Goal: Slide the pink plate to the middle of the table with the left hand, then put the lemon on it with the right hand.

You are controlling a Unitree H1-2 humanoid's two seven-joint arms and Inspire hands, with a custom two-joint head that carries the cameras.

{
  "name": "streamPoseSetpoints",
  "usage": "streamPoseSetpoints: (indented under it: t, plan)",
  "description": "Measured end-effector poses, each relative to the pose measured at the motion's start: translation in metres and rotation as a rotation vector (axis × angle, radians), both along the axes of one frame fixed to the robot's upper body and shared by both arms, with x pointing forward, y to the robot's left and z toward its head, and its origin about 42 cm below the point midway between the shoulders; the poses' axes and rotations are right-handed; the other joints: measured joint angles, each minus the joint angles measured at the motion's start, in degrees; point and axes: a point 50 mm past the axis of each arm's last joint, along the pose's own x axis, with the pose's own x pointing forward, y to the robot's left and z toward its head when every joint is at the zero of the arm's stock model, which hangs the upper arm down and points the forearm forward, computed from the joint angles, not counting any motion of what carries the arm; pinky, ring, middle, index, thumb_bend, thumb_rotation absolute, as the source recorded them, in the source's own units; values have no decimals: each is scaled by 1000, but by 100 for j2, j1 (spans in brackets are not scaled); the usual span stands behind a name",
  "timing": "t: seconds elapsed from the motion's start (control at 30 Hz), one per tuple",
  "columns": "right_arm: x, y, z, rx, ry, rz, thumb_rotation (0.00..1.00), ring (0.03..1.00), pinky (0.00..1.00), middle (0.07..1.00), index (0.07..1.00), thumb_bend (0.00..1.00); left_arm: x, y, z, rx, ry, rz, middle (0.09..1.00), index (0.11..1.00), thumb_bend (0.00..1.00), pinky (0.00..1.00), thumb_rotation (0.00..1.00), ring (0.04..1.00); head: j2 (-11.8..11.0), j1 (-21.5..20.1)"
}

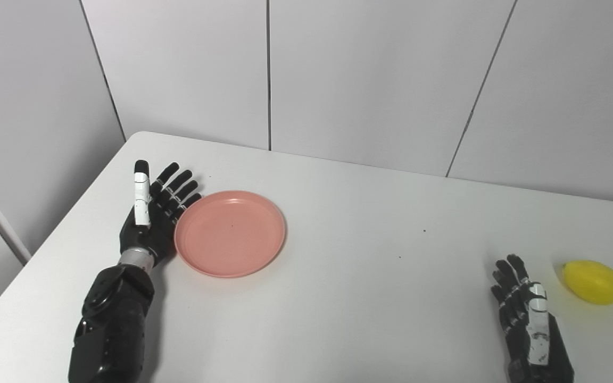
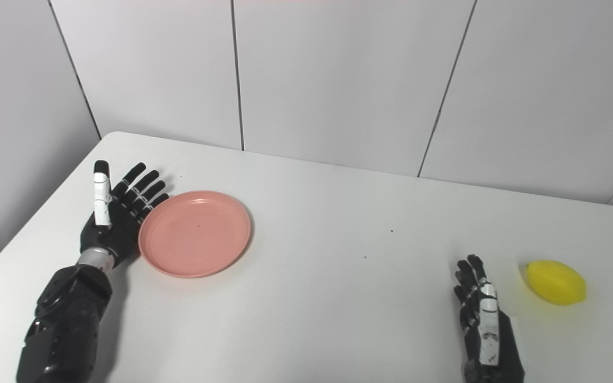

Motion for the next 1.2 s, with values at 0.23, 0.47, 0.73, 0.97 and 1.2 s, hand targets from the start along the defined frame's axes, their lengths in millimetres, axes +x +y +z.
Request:
streamPoseSetpoints:
  t: [0.23,0.47,0.73,0.97,1.2]
  plan:
    - [-1,2,0,6,-1,-4,979,967,1000,935,940,751,3,-23,-1,97,41,17,841,835,1000,894,846,855,26,-44]
    - [-2,3,0,2,1,-1,1000,972,1000,934,943,735,3,-46,-7,123,26,31,881,870,992,923,835,876,44,-53]
    - [-1,5,0,2,1,4,1000,973,1000,935,944,747,5,-69,-11,200,28,27,887,860,976,896,875,854,44,-62]
    - [-2,6,0,5,1,1,986,971,1000,932,937,758,3,-76,-13,209,19,30,878,851,981,859,853,849,44,-79]
    - [-1,7,0,6,1,2,985,967,1000,930,935,760,3,-85,-14,192,10,18,880,875,960,843,848,847,53,-105]
